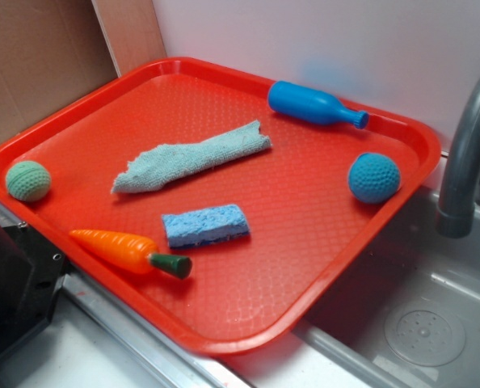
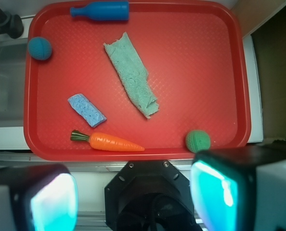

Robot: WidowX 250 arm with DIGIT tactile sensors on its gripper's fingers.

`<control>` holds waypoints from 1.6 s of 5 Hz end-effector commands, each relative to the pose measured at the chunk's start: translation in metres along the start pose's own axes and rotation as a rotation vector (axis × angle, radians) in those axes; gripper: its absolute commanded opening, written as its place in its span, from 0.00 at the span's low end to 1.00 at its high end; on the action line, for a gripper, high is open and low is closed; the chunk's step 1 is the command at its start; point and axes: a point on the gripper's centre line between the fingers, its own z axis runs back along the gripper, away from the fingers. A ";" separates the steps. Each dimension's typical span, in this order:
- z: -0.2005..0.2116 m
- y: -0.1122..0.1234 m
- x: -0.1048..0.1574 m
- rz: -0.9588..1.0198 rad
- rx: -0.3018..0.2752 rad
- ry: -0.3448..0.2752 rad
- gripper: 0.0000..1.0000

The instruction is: Grab the blue ball.

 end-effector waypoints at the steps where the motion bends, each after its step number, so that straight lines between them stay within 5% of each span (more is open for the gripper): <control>1: 0.000 0.000 0.000 0.000 0.000 0.000 1.00; 2: -0.039 -0.050 0.045 -0.249 -0.026 0.005 1.00; 3: -0.047 -0.093 0.052 -0.427 -0.009 -0.014 1.00; 5: -0.047 -0.093 0.052 -0.427 -0.009 -0.014 1.00; 6: -0.096 -0.115 0.093 -0.672 -0.049 0.057 1.00; 8: -0.155 -0.161 0.153 -1.091 0.024 0.075 1.00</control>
